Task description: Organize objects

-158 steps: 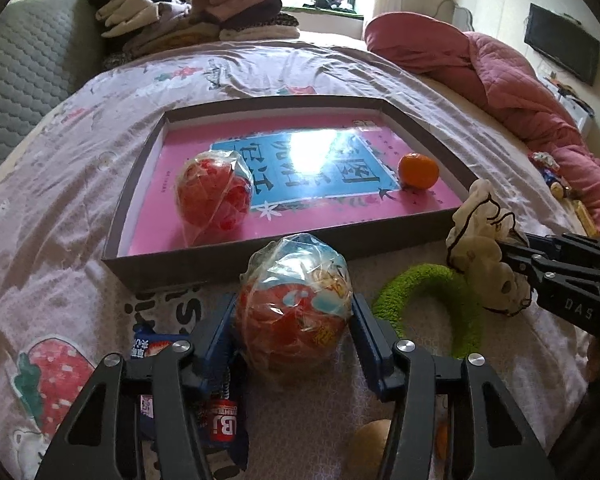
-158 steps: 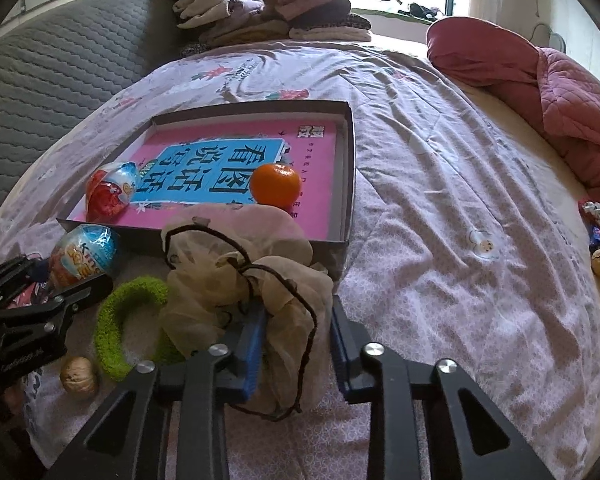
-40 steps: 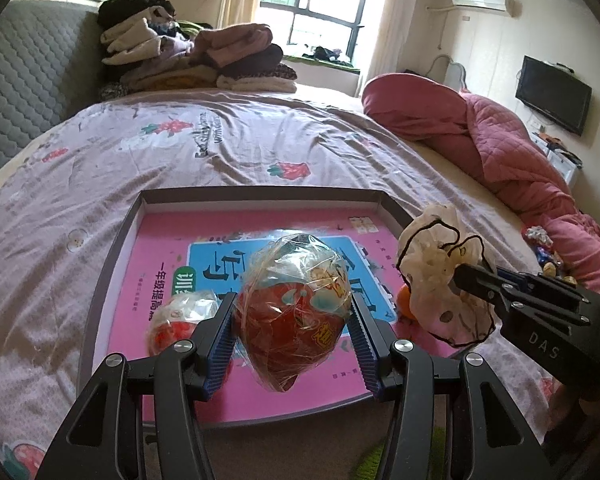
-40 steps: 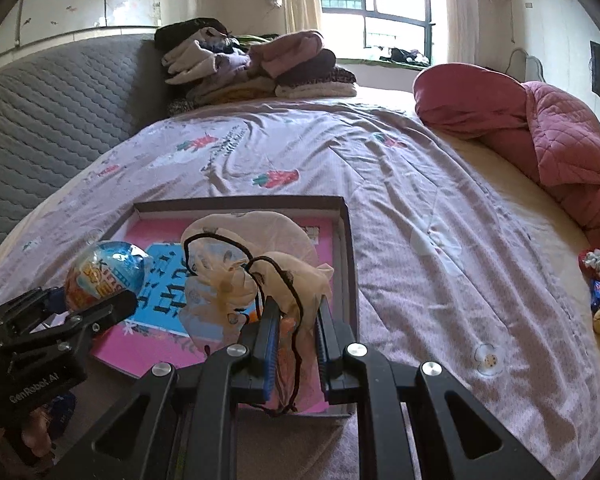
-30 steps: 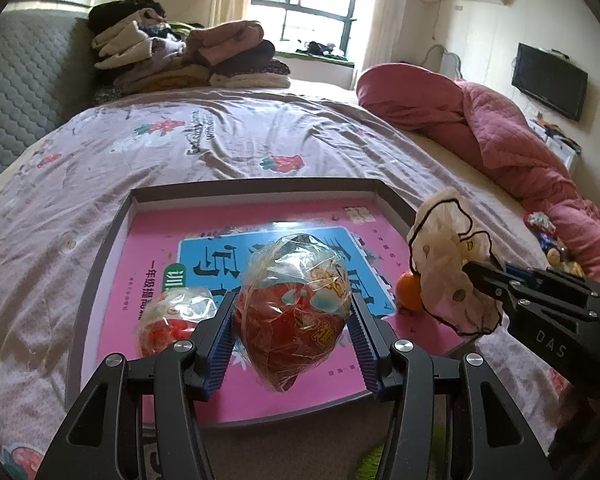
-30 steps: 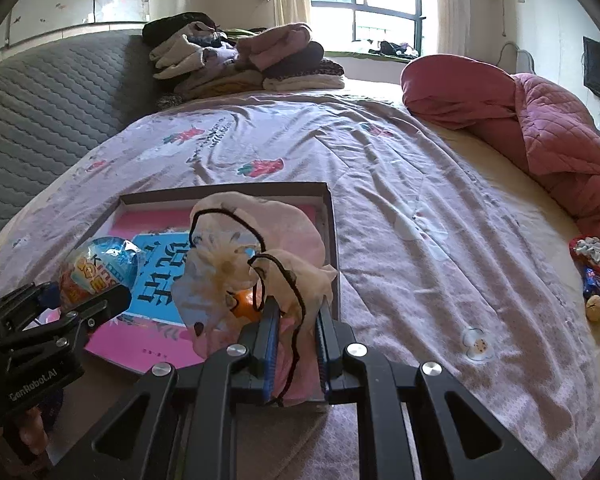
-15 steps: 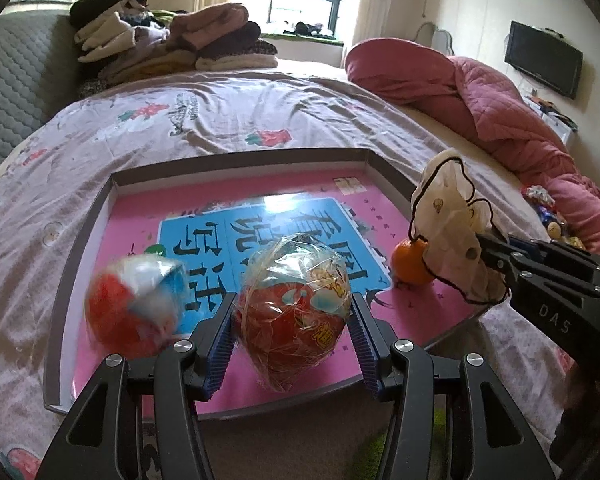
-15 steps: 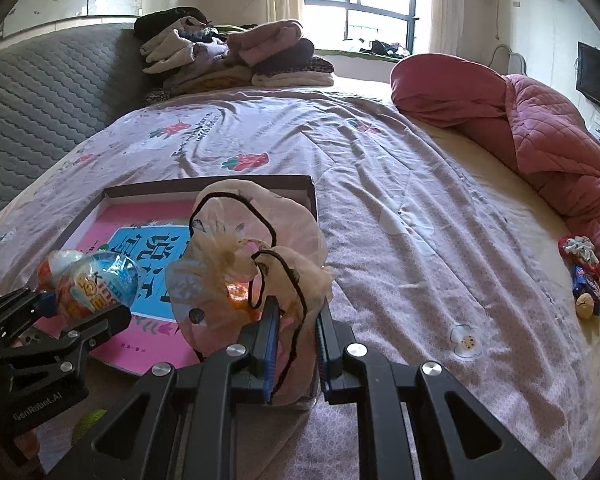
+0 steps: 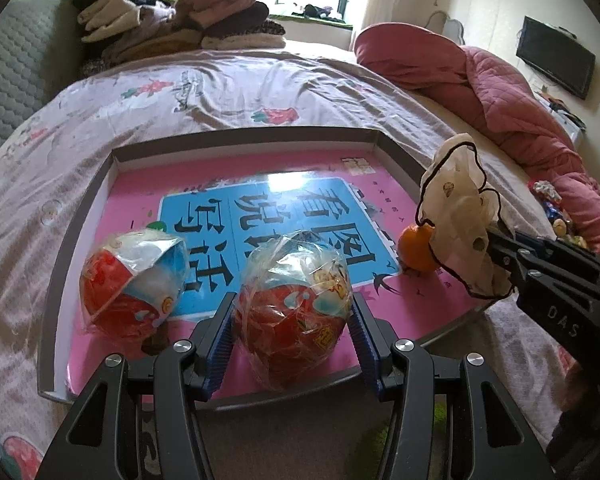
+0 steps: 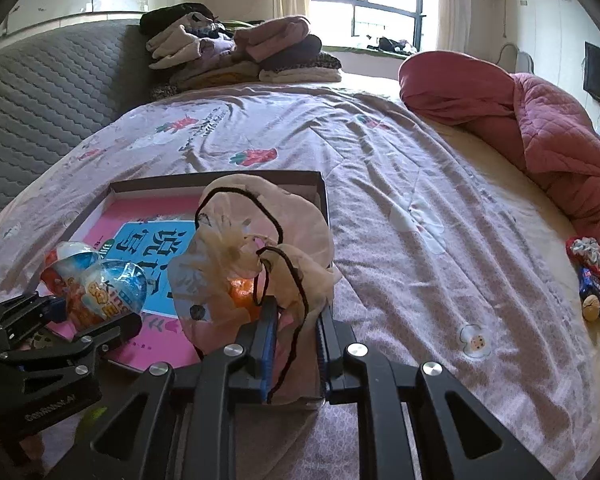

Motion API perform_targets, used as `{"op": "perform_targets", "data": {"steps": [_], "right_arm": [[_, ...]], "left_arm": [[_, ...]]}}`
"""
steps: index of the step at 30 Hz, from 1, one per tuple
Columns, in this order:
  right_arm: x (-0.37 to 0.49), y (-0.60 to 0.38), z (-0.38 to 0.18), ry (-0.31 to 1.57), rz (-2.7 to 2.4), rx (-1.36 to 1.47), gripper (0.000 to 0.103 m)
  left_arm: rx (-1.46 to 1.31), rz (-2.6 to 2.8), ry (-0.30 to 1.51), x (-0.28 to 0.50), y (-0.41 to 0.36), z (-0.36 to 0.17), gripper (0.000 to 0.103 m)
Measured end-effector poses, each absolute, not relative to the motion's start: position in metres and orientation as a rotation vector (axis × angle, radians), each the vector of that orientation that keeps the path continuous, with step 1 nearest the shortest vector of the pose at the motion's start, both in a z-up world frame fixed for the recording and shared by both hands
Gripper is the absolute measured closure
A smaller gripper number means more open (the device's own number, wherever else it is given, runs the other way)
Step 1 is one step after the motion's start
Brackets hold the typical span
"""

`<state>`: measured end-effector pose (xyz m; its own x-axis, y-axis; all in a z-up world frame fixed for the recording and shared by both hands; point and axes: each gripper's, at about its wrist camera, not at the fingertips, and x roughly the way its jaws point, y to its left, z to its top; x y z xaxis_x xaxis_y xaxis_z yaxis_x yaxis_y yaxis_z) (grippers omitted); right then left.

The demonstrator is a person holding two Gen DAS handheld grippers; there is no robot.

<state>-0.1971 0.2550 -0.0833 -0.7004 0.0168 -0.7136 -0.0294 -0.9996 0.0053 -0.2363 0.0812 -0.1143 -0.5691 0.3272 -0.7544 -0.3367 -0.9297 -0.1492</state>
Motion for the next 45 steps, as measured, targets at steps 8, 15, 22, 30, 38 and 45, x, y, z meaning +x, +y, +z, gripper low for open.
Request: {"op": "perform_targets", "data": {"steps": [8,15,22,30,38,45], "right_arm": [[-0.197,0.258,-0.082,0.027,2.857,-1.201,0.078],[-0.199,0.264,-0.082,0.044,2.828,-1.205,0.071],[-0.196,0.267,-0.075,0.101,2.865,-1.174,0.063],[-0.195,0.269,-0.073,0.127,2.872,-1.177,0.059],[-0.191,0.271,-0.065,0.143,2.898,-1.138,0.056],[-0.189,0.272,-0.059,0.138,2.911,-1.107,0.055]], "left_arm": [[-1.202,2.489,0.007,-0.235,0.081,-0.114,0.047],[-1.199,2.488,-0.002,-0.234,0.081,-0.113,0.047],[-1.186,2.467,-0.009,-0.23,0.083,-0.11,0.045],[-1.175,2.458,0.007,-0.227,0.086,-0.106,0.044],[-1.166,2.46,0.006,-0.225,0.085,-0.103,0.043],[-1.151,2.471,-0.013,-0.224,0.079,-0.096,0.043]]}}
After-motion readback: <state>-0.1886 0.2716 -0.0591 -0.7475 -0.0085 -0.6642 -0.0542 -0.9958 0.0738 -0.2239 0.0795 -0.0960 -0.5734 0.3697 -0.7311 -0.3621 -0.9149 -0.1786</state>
